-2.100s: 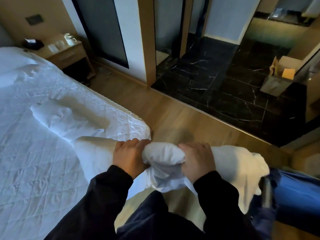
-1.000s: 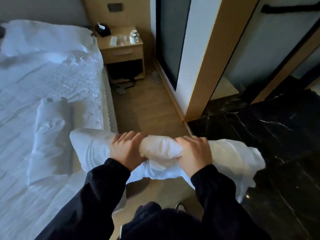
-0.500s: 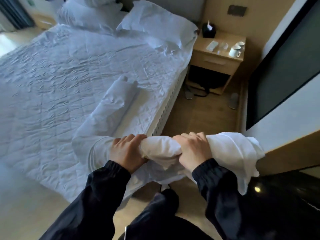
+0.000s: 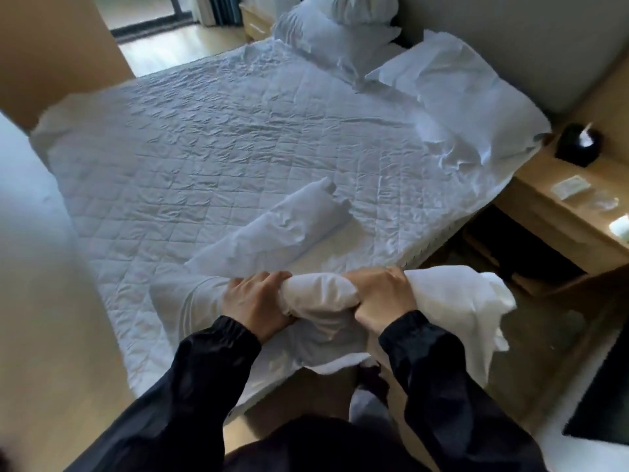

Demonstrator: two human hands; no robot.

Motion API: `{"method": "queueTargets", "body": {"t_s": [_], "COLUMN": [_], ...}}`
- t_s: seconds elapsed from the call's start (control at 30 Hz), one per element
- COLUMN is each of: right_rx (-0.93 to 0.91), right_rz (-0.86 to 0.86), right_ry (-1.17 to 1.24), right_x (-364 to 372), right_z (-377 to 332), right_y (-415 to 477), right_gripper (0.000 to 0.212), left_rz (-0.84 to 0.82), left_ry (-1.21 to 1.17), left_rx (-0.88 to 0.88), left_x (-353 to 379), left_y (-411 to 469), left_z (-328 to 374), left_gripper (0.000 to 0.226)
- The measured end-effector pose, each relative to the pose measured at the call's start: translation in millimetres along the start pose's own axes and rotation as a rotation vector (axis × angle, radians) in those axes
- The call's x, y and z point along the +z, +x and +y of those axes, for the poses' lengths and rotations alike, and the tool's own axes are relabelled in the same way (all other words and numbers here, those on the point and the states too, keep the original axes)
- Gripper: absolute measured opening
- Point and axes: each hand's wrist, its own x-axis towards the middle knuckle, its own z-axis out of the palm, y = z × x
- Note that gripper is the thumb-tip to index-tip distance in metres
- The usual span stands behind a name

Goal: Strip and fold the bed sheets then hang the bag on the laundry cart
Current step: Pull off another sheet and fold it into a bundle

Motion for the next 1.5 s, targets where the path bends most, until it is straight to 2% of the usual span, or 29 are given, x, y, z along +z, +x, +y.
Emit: {"method": "queueTargets", "body": {"t_s": [0.13, 0.33, 0.5, 0.63, 0.83, 1.0, 1.07, 1.2, 1.33, 1.43, 1.5], "right_rx": [-0.162, -0.376, -0.543, -0.638, -0.671, -0.617, -0.616, -0.713, -0.744, -0.781, -0.800], "right_rz": [-0.030, 0.014, -0.035, -0.023, 0.194, 0.266, 0.209, -0.003, -0.292, -0.425, -0.442], "right_ry": [0.030, 0.066, 0.074, 0.053, 0.069, 0.142, 0.133, -0.013, -0.070, -0.123, -0.111], "right_x": [3.6, 2.7, -4.5, -2.0, 13.6, 76.8, 117.1, 196.4, 242.7, 251.2, 255.0], "right_z": [38.0, 75.7, 78.8, 63.8, 32.6, 15.2, 15.9, 35.4, 63.0, 69.1, 66.1], "right_y": [74.5, 185.0, 278.0, 354.0, 449.4, 479.8, 475.2, 441.0, 406.3, 399.9, 407.5], "right_gripper": [0.028, 0.025, 0.024, 0.026, 0.034, 0.046, 0.049, 0.052, 0.077, 0.055, 0.058], "left_rz": [0.000, 0.091, 0.052, 0.124, 0.248, 0.354, 0.271, -0.015, -0.268, -0.297, -0.263], "left_ry": [0.032, 0.096, 0.073, 0.107, 0.246, 0.293, 0.264, 0.186, 0.145, 0.056, 0.033], "left_rx": [-0.142, -0.343, -0.469, -0.503, -0.510, -0.486, -0.488, -0.506, -0.402, -0.371, -0.439], "left_x": [9.0, 10.0, 4.4, 8.2, 14.3, 61.0, 95.8, 170.2, 218.5, 233.5, 238.5], "left_y": [50.3, 123.0, 184.5, 235.1, 302.4, 318.0, 309.1, 274.1, 243.7, 233.9, 239.3], "left_z": [6.0, 17.0, 1.2, -34.9, -100.4, -137.7, -144.2, -136.4, -128.8, -136.7, -148.0], "left_gripper": [0.068, 0.069, 0.081, 0.069, 0.056, 0.054, 0.058, 0.071, 0.085, 0.070, 0.063]}}
